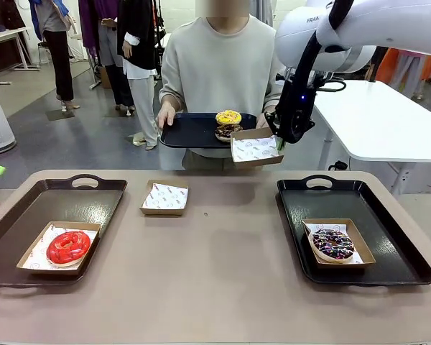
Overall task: Individually package the donuts and arrange them on the tray.
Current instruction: Place the picked Paper togo box on the Handle tray while simultaneously picking up another Paper togo box from the table with the other hand.
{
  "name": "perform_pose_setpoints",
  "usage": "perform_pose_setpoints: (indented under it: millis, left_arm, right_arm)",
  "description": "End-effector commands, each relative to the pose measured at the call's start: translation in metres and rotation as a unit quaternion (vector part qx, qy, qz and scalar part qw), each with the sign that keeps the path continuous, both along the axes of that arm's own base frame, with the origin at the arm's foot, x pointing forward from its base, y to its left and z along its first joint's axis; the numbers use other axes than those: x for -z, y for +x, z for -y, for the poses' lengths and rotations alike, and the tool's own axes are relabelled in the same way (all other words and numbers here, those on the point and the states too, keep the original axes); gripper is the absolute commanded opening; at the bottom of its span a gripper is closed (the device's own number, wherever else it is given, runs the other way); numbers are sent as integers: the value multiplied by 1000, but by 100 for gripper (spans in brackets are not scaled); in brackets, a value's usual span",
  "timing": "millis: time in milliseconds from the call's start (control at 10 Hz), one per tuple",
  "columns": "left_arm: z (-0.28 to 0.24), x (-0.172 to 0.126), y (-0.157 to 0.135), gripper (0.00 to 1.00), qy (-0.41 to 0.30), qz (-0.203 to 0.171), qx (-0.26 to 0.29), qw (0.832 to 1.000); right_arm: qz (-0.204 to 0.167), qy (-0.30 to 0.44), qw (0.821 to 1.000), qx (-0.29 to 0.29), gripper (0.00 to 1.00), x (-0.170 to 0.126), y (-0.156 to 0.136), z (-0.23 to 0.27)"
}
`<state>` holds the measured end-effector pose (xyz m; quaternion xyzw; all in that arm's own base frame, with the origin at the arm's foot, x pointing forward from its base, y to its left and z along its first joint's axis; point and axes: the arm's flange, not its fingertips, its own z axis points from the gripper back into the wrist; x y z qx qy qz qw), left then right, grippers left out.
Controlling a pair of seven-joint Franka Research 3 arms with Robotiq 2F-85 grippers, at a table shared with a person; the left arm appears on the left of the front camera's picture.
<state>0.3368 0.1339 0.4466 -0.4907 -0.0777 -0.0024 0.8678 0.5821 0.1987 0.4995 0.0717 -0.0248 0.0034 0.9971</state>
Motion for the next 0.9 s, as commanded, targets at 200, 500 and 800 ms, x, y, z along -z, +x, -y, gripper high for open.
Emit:
perform_pose_setpoints:
  millis: [200,500,800]
  left_arm:
    - [-71,34,-5,90,-97,-15,-37,994]
    - [-93,57,-4,90,-123,-38,-68,989]
    - [-96,60,-5,90,-121,-32,-89,988]
  right_arm:
    - [-24,1,999,23,0,1,18,-8]
    - [-22,-38,998,36,0,10,22,-16]
    - [-29,-50,998,37,0,14,28,-23]
